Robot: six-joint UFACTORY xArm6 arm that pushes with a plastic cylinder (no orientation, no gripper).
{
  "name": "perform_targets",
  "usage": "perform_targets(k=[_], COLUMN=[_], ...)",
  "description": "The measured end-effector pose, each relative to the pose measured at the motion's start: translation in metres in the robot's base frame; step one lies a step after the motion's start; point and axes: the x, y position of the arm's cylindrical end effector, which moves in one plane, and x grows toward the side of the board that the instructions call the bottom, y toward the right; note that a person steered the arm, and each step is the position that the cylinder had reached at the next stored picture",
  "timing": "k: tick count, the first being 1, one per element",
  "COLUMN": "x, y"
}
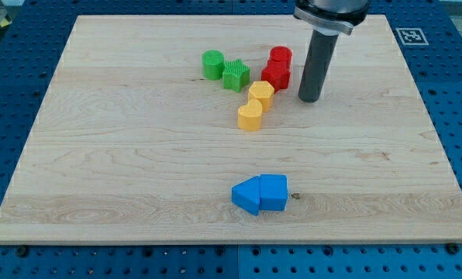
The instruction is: Slightly move the red blocks towards top of the board
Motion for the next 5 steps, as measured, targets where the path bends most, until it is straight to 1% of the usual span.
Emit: perform_targets(k=[1, 2, 3, 4, 5], x=[-0.002, -0.013, -0.035, -0.034, -0.012], y=[-0.024, -0.04, -0.04, -0.029, 0.013])
